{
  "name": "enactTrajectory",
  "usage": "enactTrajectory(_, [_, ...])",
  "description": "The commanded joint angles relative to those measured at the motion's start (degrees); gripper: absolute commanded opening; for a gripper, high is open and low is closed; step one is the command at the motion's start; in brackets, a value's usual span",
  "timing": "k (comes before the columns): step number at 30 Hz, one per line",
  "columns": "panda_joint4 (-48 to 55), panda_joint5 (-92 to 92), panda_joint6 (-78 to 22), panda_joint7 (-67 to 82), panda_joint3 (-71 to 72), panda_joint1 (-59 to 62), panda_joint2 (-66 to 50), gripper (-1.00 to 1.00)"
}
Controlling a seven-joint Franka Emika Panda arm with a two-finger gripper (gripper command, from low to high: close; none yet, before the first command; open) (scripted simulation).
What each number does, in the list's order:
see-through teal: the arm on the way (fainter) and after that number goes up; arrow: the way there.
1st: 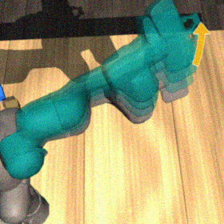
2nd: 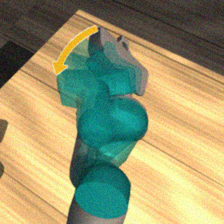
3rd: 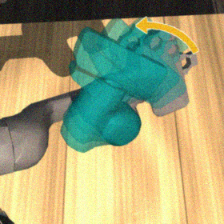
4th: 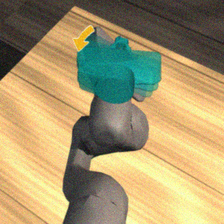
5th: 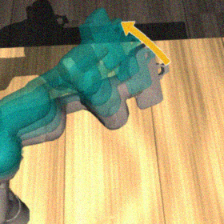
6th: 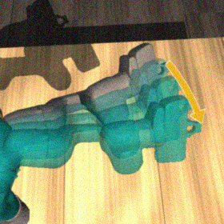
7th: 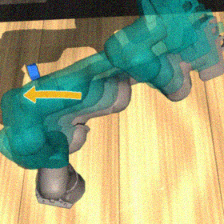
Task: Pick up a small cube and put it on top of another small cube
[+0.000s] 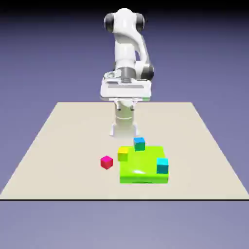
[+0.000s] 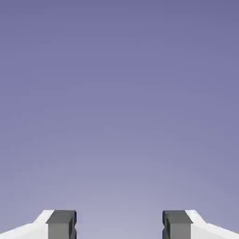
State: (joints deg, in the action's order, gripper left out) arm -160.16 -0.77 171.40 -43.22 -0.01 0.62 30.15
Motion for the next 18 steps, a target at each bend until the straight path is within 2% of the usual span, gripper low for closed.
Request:
enactTrajectory(1, [0.70, -0.64, -2.17, -0.64, -0.01, 1.09, -2.08, 0.00])
enactTrajectory(18, [12.51, -11.56, -38.99, -11.46, -0.14, 19.51, -37.38, 0.00])
